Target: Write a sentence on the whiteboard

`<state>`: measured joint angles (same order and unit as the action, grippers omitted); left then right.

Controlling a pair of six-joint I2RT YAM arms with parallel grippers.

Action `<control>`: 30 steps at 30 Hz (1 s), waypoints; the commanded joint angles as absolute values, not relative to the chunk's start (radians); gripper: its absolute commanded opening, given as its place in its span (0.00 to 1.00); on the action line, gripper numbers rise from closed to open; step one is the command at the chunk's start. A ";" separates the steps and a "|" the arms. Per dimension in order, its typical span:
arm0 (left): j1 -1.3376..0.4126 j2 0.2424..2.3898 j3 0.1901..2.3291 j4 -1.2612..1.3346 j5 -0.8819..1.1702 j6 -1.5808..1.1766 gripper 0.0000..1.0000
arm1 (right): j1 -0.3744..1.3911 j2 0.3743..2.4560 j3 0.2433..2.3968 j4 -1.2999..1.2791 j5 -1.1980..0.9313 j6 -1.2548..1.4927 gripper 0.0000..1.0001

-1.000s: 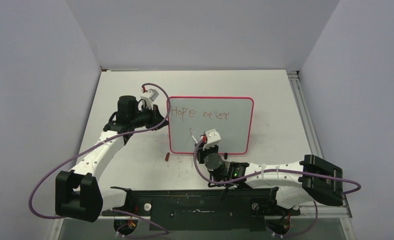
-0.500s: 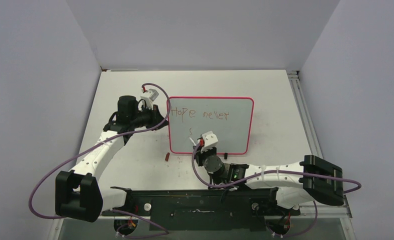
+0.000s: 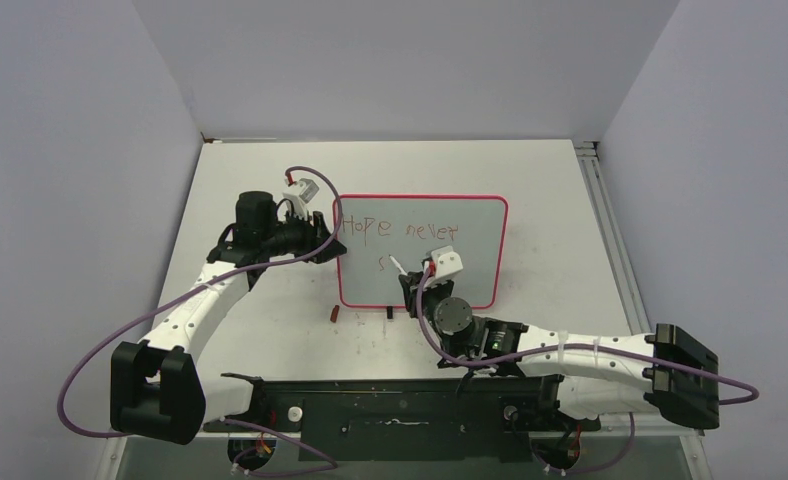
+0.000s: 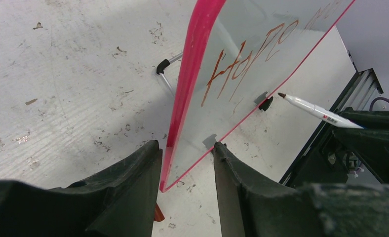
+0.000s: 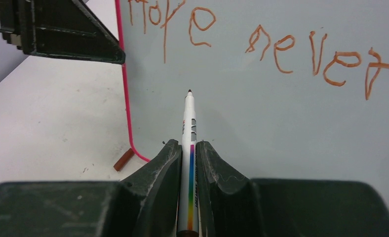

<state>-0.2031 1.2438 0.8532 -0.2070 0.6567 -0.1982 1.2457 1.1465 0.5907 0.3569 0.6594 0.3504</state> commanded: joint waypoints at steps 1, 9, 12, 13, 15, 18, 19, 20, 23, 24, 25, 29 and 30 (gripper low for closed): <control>-0.201 1.241 0.862 -0.163 0.700 -0.204 0.39 | 1.210 1.135 0.585 0.384 0.615 0.356 0.05; -0.201 1.255 0.865 -0.161 0.700 -0.207 0.31 | 1.201 1.167 0.577 0.431 0.591 0.348 0.05; -0.201 1.262 0.866 -0.160 0.697 -0.207 0.29 | 1.202 1.181 0.580 0.432 0.593 0.348 0.05; -0.201 1.266 0.867 -0.161 0.697 -0.208 0.27 | 1.201 1.183 0.580 0.434 0.595 0.348 0.05; -0.201 1.271 0.869 -0.161 0.696 -0.209 0.25 | 1.200 1.190 0.579 0.437 0.602 0.348 0.05; -0.201 1.272 0.870 -0.162 0.695 -0.207 0.22 | 1.198 1.200 0.584 0.434 0.607 0.348 0.05; -0.201 1.272 0.870 -0.164 0.695 -0.207 0.22 | 1.198 1.204 0.584 0.432 0.609 0.350 0.05; -0.200 1.271 0.870 -0.165 0.692 -0.207 0.22 | 1.198 1.207 0.584 0.433 0.610 0.350 0.05; -0.201 1.270 0.871 -0.167 0.690 -0.204 0.21 | 1.195 1.215 0.586 0.437 0.610 0.349 0.05; -0.201 1.270 0.870 -0.167 0.690 -0.204 0.20 | 1.195 1.218 0.586 0.440 0.610 0.349 0.05; -0.200 1.270 0.870 -0.167 0.690 -0.204 0.20 | 1.194 1.221 0.586 0.445 0.609 0.348 0.05; -0.201 1.270 0.871 -0.168 0.690 -0.202 0.19 | 1.193 1.238 0.589 0.458 0.611 0.339 0.05; -0.202 1.271 0.870 -0.169 0.690 -0.202 0.18 | 1.193 1.241 0.590 0.464 0.613 0.336 0.05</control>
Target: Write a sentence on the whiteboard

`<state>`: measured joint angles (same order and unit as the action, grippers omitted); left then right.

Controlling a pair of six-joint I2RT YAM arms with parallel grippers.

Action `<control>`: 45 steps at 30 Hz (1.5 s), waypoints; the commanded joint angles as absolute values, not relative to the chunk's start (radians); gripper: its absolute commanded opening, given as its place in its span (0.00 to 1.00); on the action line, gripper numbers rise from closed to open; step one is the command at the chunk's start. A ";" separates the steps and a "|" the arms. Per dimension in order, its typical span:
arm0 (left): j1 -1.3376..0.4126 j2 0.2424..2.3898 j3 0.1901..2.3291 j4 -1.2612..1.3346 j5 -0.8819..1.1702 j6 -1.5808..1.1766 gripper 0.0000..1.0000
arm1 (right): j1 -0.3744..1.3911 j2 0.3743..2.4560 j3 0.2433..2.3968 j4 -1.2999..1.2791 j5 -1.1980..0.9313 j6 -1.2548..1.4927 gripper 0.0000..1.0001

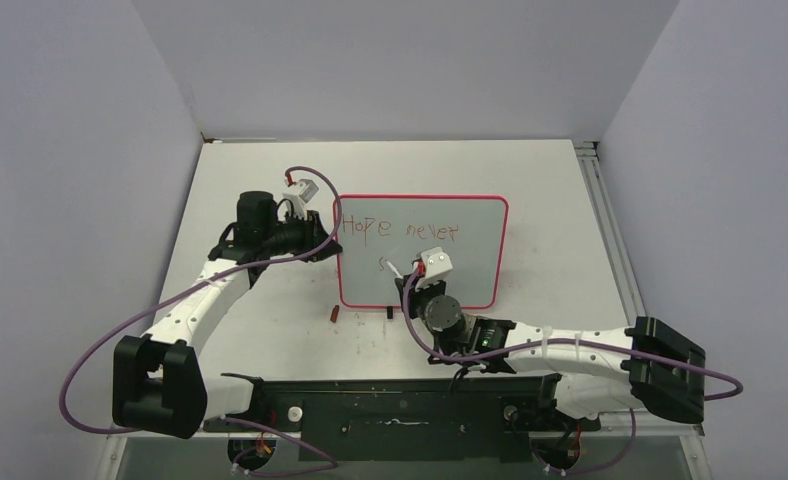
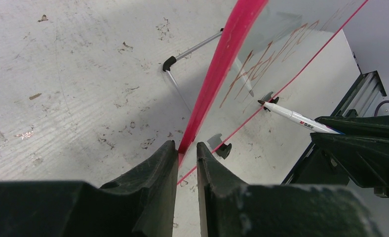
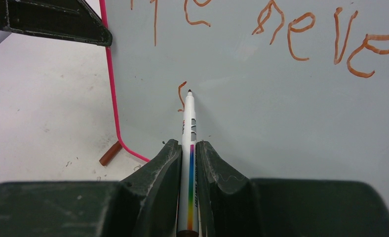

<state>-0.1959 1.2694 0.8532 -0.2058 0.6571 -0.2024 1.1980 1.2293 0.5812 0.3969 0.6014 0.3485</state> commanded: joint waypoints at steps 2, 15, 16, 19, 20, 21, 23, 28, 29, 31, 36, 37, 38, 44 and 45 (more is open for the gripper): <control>-0.202 1.270 0.869 -0.169 0.689 -0.202 0.17 | 1.192 1.246 0.592 0.469 0.615 0.331 0.05; -0.202 1.273 0.871 -0.169 0.691 -0.201 0.09 | 1.196 1.249 0.578 0.433 0.651 0.348 0.05; -0.202 1.273 0.871 -0.170 0.690 -0.201 0.08 | 1.198 1.247 0.576 0.427 0.654 0.352 0.05; -0.202 1.273 0.871 -0.170 0.690 -0.200 0.07 | 1.203 1.242 0.570 0.408 0.661 0.366 0.05; -0.202 1.274 0.871 -0.170 0.689 -0.200 0.06 | 1.205 1.242 0.568 0.403 0.661 0.371 0.05; -0.202 1.274 0.871 -0.170 0.690 -0.201 0.06 | 1.207 1.242 0.566 0.400 0.662 0.373 0.05; -0.203 1.272 0.871 -0.172 0.688 -0.201 0.06 | 1.213 1.245 0.564 0.391 0.668 0.380 0.05; -0.202 1.269 0.870 -0.172 0.688 -0.201 0.04 | 1.224 1.243 0.559 0.375 0.674 0.396 0.05; -0.202 1.268 0.870 -0.171 0.689 -0.201 0.04 | 1.228 1.242 0.557 0.372 0.677 0.397 0.05; -0.203 1.266 0.869 -0.172 0.688 -0.200 0.04 | 1.232 1.242 0.557 0.366 0.684 0.402 0.05; -0.202 1.263 0.870 -0.171 0.688 -0.201 0.04 | 1.239 1.231 0.555 0.349 0.718 0.411 0.05; -0.203 1.263 0.869 -0.172 0.688 -0.201 0.03 | 1.239 1.228 0.554 0.347 0.725 0.412 0.05; -0.204 1.262 0.870 -0.172 0.687 -0.200 0.03 | 1.239 1.224 0.554 0.347 0.731 0.413 0.05; -0.204 1.261 0.870 -0.172 0.688 -0.200 0.03 | 1.239 1.215 0.559 0.369 0.750 0.392 0.05; -0.203 1.261 0.870 -0.172 0.688 -0.200 0.03 | 1.239 1.215 0.560 0.377 0.753 0.385 0.05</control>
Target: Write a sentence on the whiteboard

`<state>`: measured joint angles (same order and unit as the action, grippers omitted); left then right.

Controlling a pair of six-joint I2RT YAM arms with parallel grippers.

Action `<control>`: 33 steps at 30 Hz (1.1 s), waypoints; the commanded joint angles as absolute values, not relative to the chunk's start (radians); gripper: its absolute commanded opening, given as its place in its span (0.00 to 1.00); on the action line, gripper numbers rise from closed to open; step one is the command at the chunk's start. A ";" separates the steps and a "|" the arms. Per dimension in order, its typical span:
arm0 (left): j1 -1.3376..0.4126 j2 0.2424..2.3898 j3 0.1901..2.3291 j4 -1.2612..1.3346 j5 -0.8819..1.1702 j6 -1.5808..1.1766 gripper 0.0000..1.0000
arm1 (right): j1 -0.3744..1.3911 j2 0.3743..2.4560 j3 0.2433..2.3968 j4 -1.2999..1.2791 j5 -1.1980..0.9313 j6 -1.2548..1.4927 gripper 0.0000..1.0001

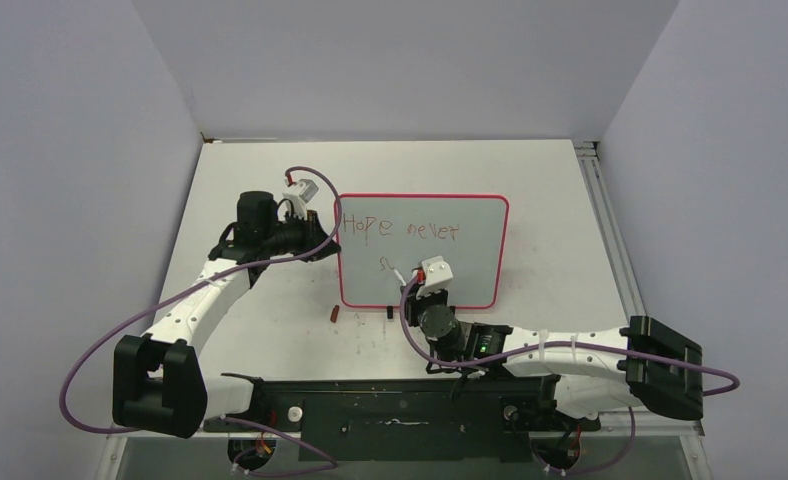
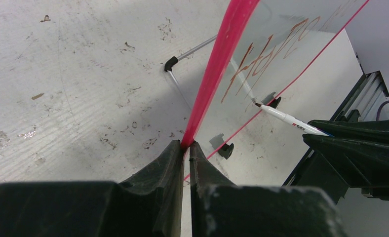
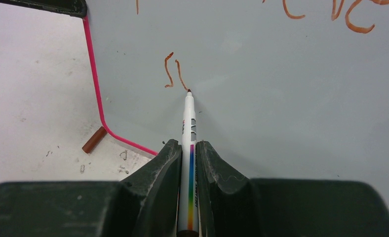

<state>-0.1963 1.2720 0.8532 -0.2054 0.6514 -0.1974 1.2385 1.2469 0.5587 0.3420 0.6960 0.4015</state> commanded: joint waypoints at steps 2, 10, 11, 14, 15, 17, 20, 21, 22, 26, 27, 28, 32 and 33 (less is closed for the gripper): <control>-0.203 1.261 0.870 -0.172 0.689 -0.199 0.03 | 1.238 1.218 0.565 0.393 0.758 0.370 0.05; -0.203 1.263 0.869 -0.172 0.690 -0.199 0.03 | 1.230 1.225 0.577 0.446 0.770 0.328 0.05; -0.204 1.263 0.870 -0.172 0.689 -0.199 0.03 | 1.228 1.225 0.577 0.450 0.769 0.325 0.05; -0.204 1.263 0.870 -0.172 0.691 -0.199 0.03 | 1.226 1.228 0.580 0.459 0.768 0.320 0.05; -0.204 1.263 0.869 -0.172 0.690 -0.199 0.03 | 1.224 1.229 0.580 0.461 0.768 0.320 0.05; -0.204 1.263 0.870 -0.172 0.691 -0.199 0.03 | 1.224 1.229 0.580 0.468 0.768 0.319 0.05; -0.204 1.262 0.870 -0.172 0.692 -0.199 0.03 | 1.222 1.232 0.580 0.472 0.767 0.318 0.05; -0.204 1.262 0.870 -0.172 0.692 -0.199 0.03 | 1.221 1.234 0.580 0.474 0.768 0.318 0.05; -0.204 1.263 0.869 -0.172 0.691 -0.199 0.03 | 1.220 1.234 0.580 0.473 0.768 0.316 0.05; -0.205 1.261 0.870 -0.172 0.690 -0.199 0.03 | 1.221 1.236 0.580 0.471 0.769 0.319 0.05; -0.204 1.260 0.870 -0.171 0.690 -0.199 0.03 | 1.221 1.236 0.578 0.467 0.770 0.319 0.05; -0.205 1.261 0.870 -0.171 0.690 -0.199 0.03 | 1.220 1.236 0.578 0.466 0.770 0.321 0.05; -0.204 1.259 0.870 -0.172 0.690 -0.199 0.03 | 1.222 1.237 0.573 0.450 0.767 0.335 0.05; -0.205 1.258 0.869 -0.172 0.689 -0.199 0.03 | 1.222 1.237 0.571 0.445 0.767 0.340 0.05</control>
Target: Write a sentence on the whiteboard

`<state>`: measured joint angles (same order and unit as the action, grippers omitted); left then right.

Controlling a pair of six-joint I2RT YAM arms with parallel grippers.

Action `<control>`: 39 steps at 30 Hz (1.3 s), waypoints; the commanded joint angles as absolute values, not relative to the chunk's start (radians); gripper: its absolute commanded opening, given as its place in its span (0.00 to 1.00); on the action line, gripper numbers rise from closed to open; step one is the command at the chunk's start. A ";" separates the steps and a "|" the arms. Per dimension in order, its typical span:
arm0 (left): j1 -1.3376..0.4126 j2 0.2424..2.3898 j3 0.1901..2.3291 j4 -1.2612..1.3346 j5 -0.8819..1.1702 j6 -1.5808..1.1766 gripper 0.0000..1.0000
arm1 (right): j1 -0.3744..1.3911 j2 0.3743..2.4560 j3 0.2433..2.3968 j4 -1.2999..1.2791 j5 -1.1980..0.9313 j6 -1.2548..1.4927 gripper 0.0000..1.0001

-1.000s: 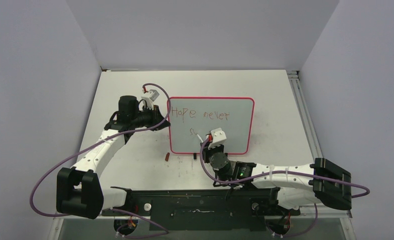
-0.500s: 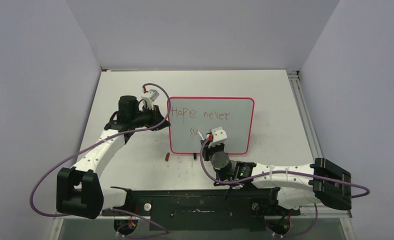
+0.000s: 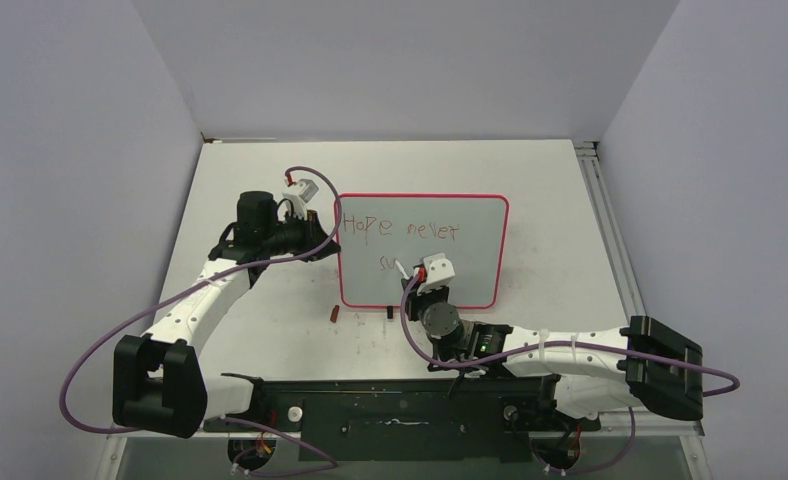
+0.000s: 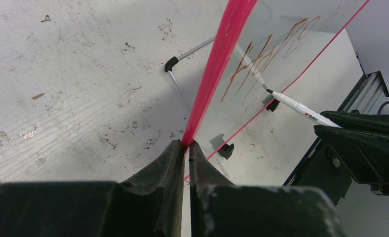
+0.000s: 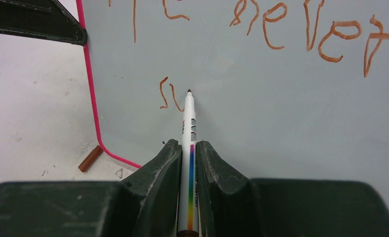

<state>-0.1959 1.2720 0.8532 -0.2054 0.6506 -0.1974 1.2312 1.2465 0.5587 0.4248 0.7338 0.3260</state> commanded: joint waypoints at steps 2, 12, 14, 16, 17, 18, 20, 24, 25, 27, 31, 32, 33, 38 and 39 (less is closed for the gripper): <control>-0.205 1.258 0.870 -0.171 0.690 -0.199 0.03 | 1.225 1.237 0.568 0.438 0.765 0.349 0.05; -0.204 1.257 0.869 -0.173 0.689 -0.199 0.03 | 1.245 1.245 0.554 0.405 0.766 0.387 0.05; -0.204 1.257 0.869 -0.173 0.689 -0.199 0.03 | 1.248 1.244 0.553 0.396 0.770 0.395 0.05; -0.204 1.256 0.869 -0.173 0.689 -0.199 0.03 | 1.249 1.245 0.551 0.391 0.771 0.400 0.05; -0.205 1.256 0.869 -0.173 0.690 -0.199 0.03 | 1.250 1.245 0.550 0.385 0.772 0.403 0.05; -0.205 1.256 0.869 -0.173 0.690 -0.199 0.03 | 1.250 1.245 0.549 0.382 0.772 0.407 0.05; -0.205 1.256 0.870 -0.172 0.689 -0.199 0.03 | 1.253 1.246 0.547 0.376 0.774 0.413 0.05; -0.205 1.254 0.870 -0.173 0.690 -0.199 0.03 | 1.259 1.244 0.544 0.354 0.780 0.424 0.05; -0.204 1.253 0.870 -0.173 0.689 -0.199 0.03 | 1.259 1.242 0.543 0.347 0.786 0.428 0.05; -0.205 1.253 0.870 -0.173 0.688 -0.199 0.03 | 1.261 1.233 0.539 0.340 0.793 0.432 0.05; -0.204 1.253 0.870 -0.173 0.689 -0.199 0.03 | 1.262 1.221 0.536 0.335 0.810 0.432 0.05; -0.204 1.252 0.870 -0.173 0.688 -0.199 0.03 | 1.261 1.221 0.535 0.334 0.811 0.429 0.05; -0.204 1.252 0.870 -0.173 0.688 -0.199 0.03 | 1.262 1.220 0.536 0.333 0.813 0.427 0.05; -0.205 1.252 0.869 -0.173 0.687 -0.199 0.03 | 1.269 1.222 0.546 0.346 0.811 0.407 0.05; -0.204 1.252 0.870 -0.173 0.687 -0.199 0.03 | 1.272 1.219 0.549 0.348 0.811 0.401 0.05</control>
